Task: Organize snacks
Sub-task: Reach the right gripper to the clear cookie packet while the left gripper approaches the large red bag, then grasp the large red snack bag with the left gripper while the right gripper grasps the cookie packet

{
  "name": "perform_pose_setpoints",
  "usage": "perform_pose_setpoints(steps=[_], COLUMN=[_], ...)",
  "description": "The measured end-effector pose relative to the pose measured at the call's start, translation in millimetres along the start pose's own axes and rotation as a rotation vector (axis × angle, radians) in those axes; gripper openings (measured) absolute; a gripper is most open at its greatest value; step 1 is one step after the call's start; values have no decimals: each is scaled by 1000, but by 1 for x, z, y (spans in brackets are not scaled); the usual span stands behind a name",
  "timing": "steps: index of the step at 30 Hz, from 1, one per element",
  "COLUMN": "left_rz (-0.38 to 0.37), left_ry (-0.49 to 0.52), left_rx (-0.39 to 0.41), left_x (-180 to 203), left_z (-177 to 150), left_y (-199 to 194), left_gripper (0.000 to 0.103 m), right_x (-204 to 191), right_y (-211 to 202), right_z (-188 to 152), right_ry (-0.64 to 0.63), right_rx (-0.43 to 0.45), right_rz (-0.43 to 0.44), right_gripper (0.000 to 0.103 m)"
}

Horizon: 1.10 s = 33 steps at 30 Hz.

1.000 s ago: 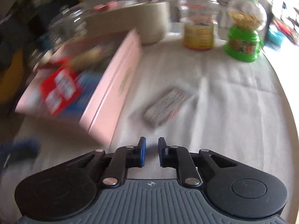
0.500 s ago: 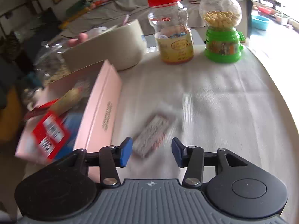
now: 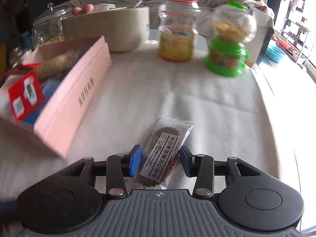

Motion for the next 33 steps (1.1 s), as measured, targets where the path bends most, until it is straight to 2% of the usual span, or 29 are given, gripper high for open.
perform_pose_setpoints(steps=[6,11,14,17,19,21,23,28,31,33], left_rz=[-27,-46,-78,-115,-126,-111,-131,-221,-274,-327], left_ry=[51,79,73,44,18,18,14,44,18,9], left_rx=[-9,-37,-54,-68,-75,-61,-31,51,17,2], left_x=[18,32,36,39,40,40,39,32,26,26], left_z=[-2,-10,-18,-25,-28,-26,-22,-3,3,4], left_y=[-2,-2,-4,-6,-8,-12,-16,-7,11,20], left_gripper=[18,18,18,18,31,33,32,32,32,32], right_x=[52,72,70,50,33,22,21,44,39,26], right_y=[-41,-78,-94,-108,-114,-120,-124,-126,-143,-150], right_z=[-43,-85,-109,-129,-141,-147,-149,-148,-150,-155], right_ry=[11,69,124,133,126,97,89,127,139,110], right_rx=[33,67,81,71,65,85,107,166,206,212], right_rz=[-2,5,42,131,195,195,187,59,119,178], right_gripper=[42,42,43,44,44,46,47,51,51,45])
Point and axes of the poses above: each gripper's, at about its wrist camera, not at the fingertips, and y roughly the way its jaws point, x to its right, z to its top, the point moved 7 cm from there along y, roughly the way its jaws point, and after that the axes turned 12 degrees about y, right-handed, at the moved point
